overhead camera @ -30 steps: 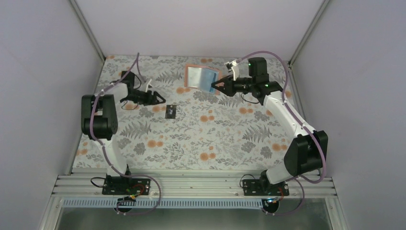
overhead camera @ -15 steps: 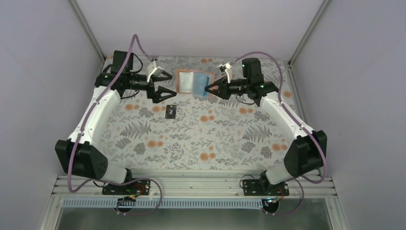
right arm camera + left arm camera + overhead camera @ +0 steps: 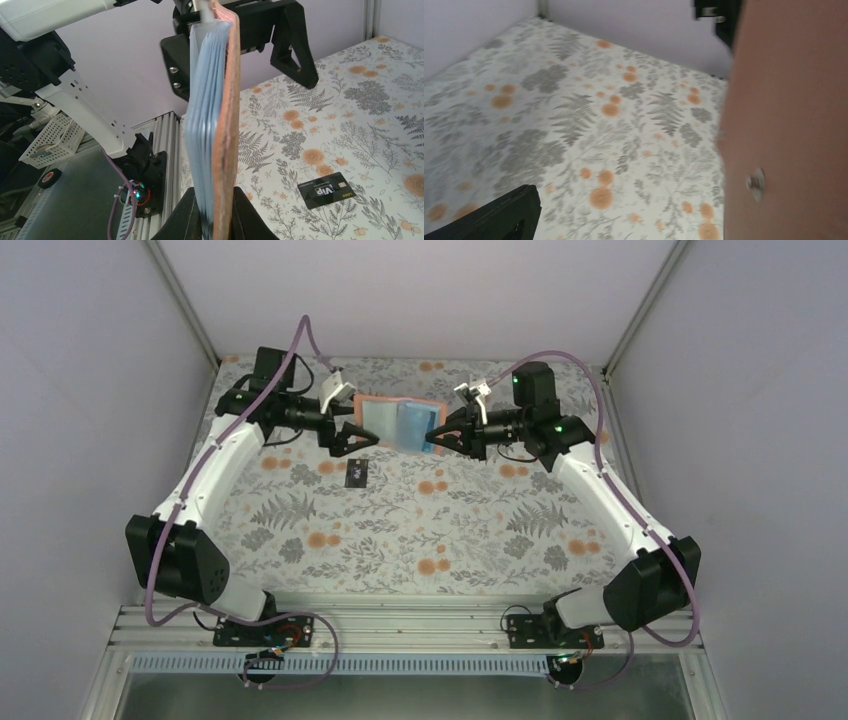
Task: Take the credit cards out of the card holder
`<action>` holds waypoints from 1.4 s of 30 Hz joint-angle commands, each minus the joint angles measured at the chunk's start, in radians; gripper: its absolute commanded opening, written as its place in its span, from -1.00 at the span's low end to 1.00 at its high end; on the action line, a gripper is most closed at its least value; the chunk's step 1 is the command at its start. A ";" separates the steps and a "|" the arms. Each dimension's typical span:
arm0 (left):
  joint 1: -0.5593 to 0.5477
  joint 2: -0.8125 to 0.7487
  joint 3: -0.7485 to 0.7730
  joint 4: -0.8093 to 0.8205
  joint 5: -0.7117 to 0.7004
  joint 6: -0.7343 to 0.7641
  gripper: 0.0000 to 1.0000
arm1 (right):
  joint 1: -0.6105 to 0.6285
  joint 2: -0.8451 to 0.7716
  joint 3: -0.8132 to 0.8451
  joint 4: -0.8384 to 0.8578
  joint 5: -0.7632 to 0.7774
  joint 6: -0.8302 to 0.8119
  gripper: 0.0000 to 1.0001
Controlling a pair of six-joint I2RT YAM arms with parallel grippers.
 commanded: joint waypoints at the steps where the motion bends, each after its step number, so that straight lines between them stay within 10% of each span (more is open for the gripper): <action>1: -0.043 -0.035 0.018 -0.058 0.163 0.076 1.00 | 0.013 -0.008 0.003 -0.001 -0.029 -0.036 -0.92; 5: -0.054 -0.046 0.037 -0.067 0.195 0.066 0.82 | 0.015 0.005 0.005 -0.001 -0.036 -0.036 -0.92; 10: -0.066 -0.043 0.057 -0.092 0.215 0.061 -0.69 | 0.015 0.004 0.007 -0.013 -0.049 -0.059 -0.90; 12: -0.068 -0.044 0.060 -0.100 0.217 0.059 -0.94 | 0.015 0.002 0.009 -0.036 -0.047 -0.082 -0.80; 32: -0.126 -0.049 0.055 -0.175 0.270 0.167 -0.95 | 0.121 -0.018 -0.045 0.219 0.121 0.058 -0.04; 42: -0.130 -0.048 0.053 -0.149 0.229 0.139 -0.77 | 0.169 0.007 -0.028 0.237 0.127 0.071 -0.06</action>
